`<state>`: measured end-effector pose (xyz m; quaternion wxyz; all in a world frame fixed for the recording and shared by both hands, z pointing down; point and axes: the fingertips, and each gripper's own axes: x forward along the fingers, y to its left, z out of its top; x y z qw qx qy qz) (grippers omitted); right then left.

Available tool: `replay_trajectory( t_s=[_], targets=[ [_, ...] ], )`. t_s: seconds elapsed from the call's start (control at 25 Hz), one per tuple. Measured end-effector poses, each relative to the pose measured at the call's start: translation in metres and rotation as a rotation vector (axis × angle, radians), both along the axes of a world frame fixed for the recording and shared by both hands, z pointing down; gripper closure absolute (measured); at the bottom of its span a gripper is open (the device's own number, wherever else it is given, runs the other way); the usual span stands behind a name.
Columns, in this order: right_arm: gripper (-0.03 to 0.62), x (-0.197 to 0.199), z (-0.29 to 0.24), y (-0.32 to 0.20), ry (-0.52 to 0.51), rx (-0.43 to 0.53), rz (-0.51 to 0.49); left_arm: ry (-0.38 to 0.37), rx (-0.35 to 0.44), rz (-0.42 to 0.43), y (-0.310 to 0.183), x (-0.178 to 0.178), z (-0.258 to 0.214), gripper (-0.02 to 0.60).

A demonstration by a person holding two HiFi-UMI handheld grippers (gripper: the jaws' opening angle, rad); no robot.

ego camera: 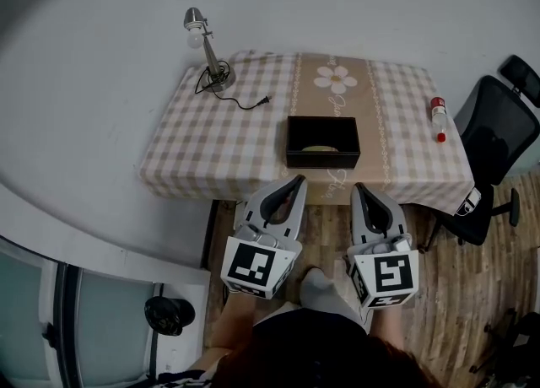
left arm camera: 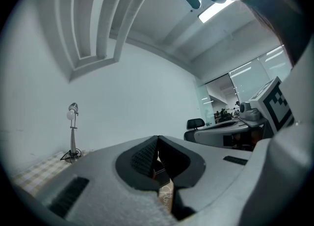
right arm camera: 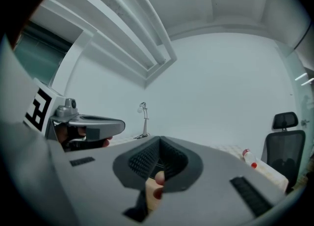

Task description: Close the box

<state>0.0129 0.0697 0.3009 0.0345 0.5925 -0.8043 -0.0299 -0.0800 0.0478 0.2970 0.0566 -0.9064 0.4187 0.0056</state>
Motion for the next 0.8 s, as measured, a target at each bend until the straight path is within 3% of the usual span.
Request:
replay_trajectory(
  t_s=[0.8],
  targets=[
    [0.577, 0.031, 0.003, -0.079, -0.007, 0.003, -0.082, -0.009, 0.019, -0.049, -0.083, 0.029, -0.003, 0.555]
  ],
)
